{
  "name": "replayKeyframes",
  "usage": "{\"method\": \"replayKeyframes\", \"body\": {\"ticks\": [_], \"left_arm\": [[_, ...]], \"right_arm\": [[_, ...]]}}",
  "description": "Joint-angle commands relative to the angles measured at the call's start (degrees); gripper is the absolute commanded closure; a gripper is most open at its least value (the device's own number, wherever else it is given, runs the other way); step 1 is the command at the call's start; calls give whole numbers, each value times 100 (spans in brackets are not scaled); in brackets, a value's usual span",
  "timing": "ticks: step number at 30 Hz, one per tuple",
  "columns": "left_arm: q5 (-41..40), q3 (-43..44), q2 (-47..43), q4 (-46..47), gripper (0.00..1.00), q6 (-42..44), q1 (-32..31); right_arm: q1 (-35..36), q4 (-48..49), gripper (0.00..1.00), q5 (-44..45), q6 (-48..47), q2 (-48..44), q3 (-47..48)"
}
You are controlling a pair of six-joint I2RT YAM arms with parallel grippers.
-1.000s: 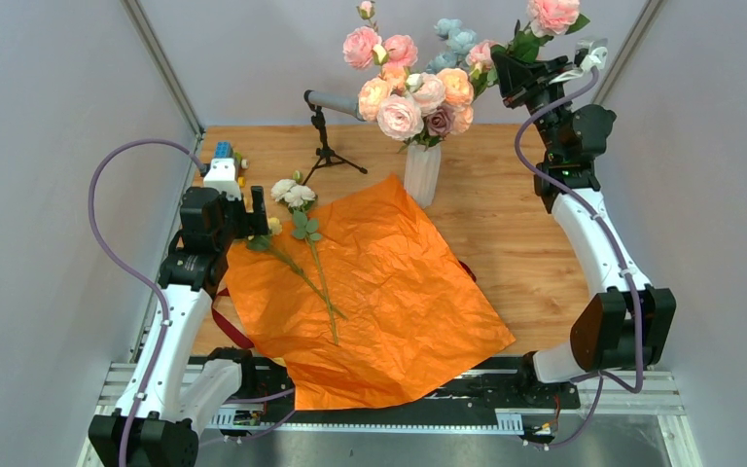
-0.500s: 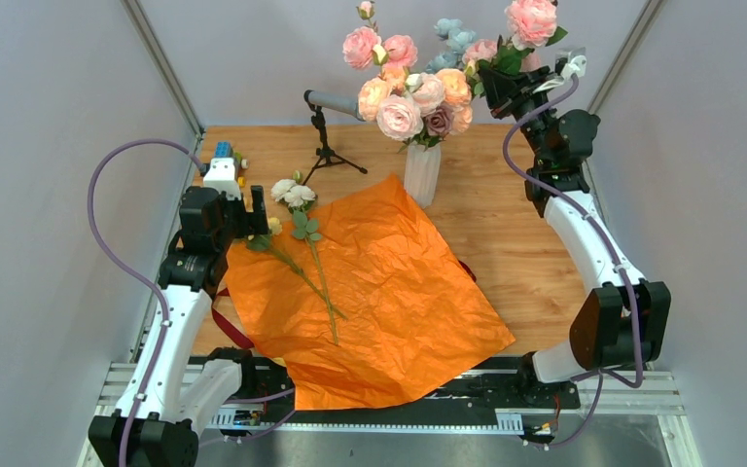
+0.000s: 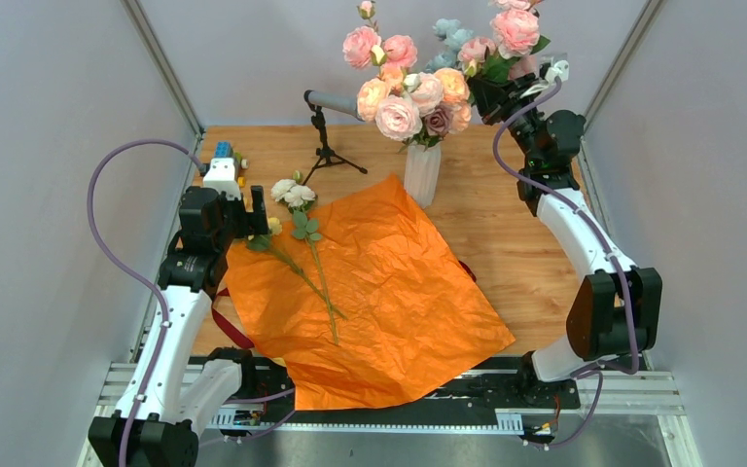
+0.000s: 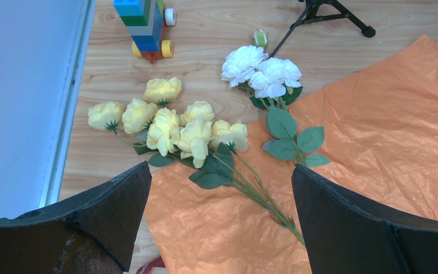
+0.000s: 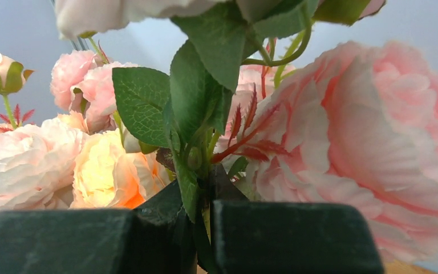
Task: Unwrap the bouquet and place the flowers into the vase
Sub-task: Insert the fake flower into the vase.
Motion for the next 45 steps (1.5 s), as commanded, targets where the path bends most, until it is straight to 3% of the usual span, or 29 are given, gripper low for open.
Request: {"method": "replayKeyframes", "body": {"ticks": [1, 15, 28, 45], "left_arm": [[67, -58, -96, 207, 0, 93, 15], [113, -65, -104, 207, 0, 84, 13], [122, -65, -122, 207, 0, 76, 16], [166, -73, -165, 189, 0, 49, 11]], "right_arm": [[57, 32, 100, -208, -84, 75, -35], [93, -189, 100, -377, -146, 229, -50], [99, -313, 78, -370, -190, 30, -65], [94, -607, 59, -175, -412, -657, -615]]}}
